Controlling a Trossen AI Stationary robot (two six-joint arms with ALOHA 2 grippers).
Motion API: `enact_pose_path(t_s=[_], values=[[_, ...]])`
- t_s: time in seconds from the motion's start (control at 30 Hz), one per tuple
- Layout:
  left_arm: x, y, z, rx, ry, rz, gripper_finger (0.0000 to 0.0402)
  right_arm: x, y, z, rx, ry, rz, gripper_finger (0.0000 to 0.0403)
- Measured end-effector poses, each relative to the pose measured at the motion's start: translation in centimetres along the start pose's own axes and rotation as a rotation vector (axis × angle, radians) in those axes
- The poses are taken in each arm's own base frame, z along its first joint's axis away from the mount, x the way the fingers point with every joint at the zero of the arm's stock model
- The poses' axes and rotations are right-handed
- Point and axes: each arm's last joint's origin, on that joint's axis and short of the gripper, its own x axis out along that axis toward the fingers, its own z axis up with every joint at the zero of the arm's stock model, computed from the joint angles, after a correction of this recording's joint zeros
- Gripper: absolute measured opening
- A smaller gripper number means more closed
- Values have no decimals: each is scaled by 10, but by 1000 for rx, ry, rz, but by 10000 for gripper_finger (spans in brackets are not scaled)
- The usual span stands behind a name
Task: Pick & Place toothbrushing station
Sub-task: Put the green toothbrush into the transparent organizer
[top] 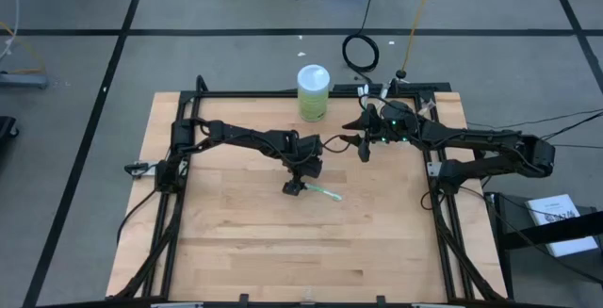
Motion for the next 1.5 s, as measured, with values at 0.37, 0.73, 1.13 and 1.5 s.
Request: enact_pose_path(t_s=[0.37, 0.73, 1.13, 1.5], values=[[-10, -13, 5, -69, 50, 39, 294, 0, -1, -1, -12, 9, -10, 173], [-20, -32, 16, -33, 22, 103, 294, -7, -7, 3, -3, -26, -35, 173], [2, -43, -4, -101, -2, 129, 294, -37, 11, 26, -22, -188, 13, 171], [10, -46, -17, -137, -19, 141, 260, -37, 16, 28, -32, -207, 33, 171]])
